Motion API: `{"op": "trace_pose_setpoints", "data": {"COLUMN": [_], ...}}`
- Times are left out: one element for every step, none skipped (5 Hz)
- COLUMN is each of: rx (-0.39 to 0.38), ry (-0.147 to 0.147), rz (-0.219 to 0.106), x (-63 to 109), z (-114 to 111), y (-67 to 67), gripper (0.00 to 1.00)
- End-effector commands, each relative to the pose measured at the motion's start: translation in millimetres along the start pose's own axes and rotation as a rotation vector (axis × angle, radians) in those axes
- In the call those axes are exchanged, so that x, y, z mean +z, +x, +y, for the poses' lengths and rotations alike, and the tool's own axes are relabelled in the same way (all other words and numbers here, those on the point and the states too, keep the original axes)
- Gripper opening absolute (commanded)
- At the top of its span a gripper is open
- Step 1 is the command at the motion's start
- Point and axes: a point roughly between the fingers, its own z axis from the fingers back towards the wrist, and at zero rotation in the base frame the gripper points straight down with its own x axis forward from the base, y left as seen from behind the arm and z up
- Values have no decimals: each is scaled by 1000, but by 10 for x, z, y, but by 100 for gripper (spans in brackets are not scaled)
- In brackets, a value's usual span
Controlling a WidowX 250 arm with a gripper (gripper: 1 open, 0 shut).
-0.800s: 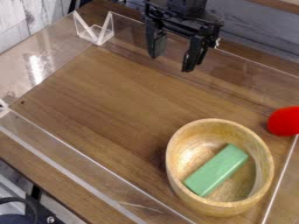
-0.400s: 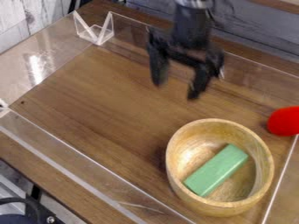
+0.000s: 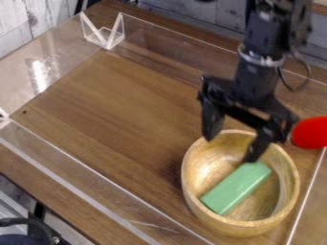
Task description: Remove the green block from the brown bowl and put it on the table
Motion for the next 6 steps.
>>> {"op": "trace_pose_setpoints", "data": {"rx": [-28,-57,-79,-111,-149,-170], "ry": [-8,2,2,1,3,-3], "rz": [-97,-119,-144,-172,-207,-225], "x": [51,-57,-129,-124,-83,-70], "z": [-134,-148,-97,-65,-32,-19], "y": [11,-4,-8,-22,4,-1], "gripper": [100,100,100,100,100,100]}}
